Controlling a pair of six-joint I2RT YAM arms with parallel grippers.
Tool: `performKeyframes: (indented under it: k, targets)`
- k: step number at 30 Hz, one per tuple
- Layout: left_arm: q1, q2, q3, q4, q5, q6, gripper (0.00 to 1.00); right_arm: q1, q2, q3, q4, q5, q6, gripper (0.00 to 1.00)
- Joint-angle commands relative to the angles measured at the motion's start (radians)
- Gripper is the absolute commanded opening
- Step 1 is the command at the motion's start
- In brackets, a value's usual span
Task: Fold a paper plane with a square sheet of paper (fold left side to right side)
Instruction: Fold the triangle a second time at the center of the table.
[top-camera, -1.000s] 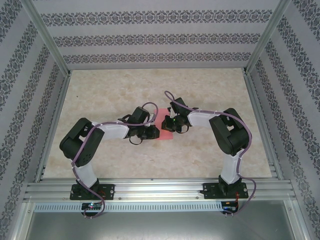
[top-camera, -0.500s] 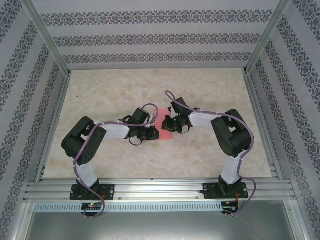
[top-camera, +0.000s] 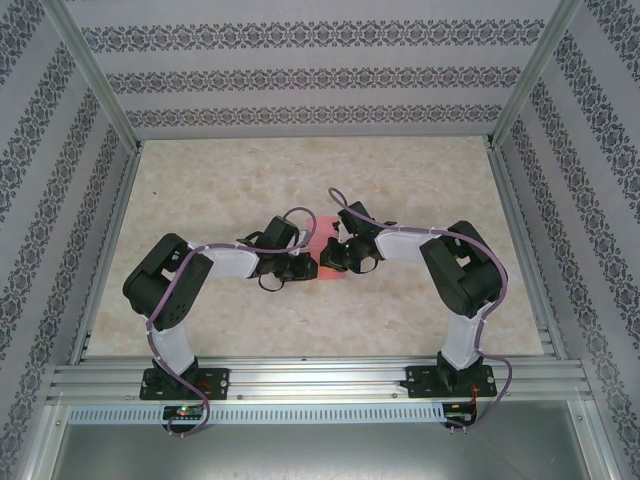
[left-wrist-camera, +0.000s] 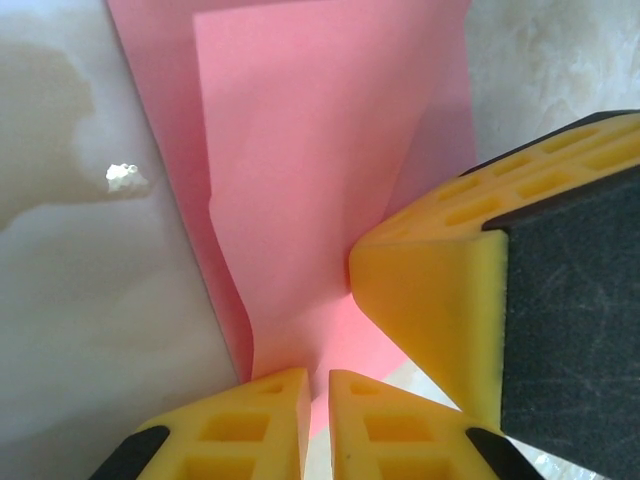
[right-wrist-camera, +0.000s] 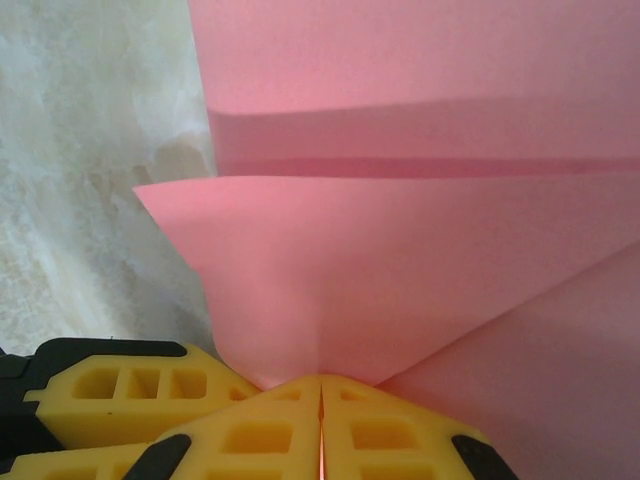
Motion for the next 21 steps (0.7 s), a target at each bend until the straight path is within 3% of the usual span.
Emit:
performKeyframes:
  k: [1,11,21]
  targets:
    - [0.004,0.027,-0.037,-0.045,-0.037,0.005,0.16,0.027,0.016,-0.007,0.056,-0.041,0.027,0.09]
    - [0.002,0.028,-0.041,-0.049,-0.048,0.005,0.15,0.004,0.057,0.008,0.093,-0.019,0.090,0.09]
    - [0.002,0.034,-0.058,-0.055,-0.059,0.011,0.15,-0.048,0.065,0.059,-0.055,0.085,-0.001,0.09]
